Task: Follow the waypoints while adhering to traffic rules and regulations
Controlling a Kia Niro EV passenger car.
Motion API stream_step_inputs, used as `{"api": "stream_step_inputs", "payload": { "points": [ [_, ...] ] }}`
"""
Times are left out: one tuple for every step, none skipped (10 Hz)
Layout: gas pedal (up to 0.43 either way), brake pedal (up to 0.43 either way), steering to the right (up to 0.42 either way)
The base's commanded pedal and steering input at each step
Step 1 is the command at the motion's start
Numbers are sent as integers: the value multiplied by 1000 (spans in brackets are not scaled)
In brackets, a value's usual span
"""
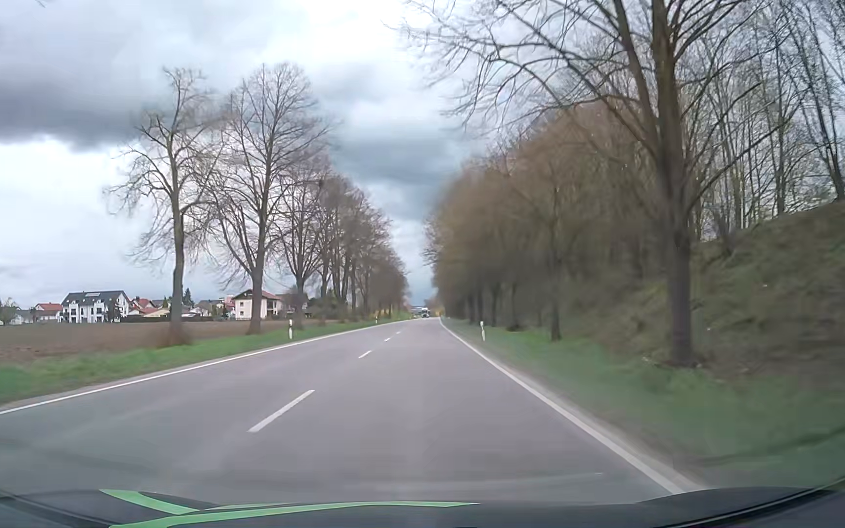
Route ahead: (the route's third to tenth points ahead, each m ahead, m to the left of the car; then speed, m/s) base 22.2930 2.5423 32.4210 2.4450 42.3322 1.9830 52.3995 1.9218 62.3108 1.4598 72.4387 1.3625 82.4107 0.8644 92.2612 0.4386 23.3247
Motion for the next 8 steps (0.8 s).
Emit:
{"api": "stream_step_inputs", "payload": {
  "points": [
    [228,0,4],
    [228,0,4],
    [228,0,4],
    [228,0,4],
    [220,0,3],
    [220,0,3],
    [220,0,3],
    [220,0,3]
  ]
}}
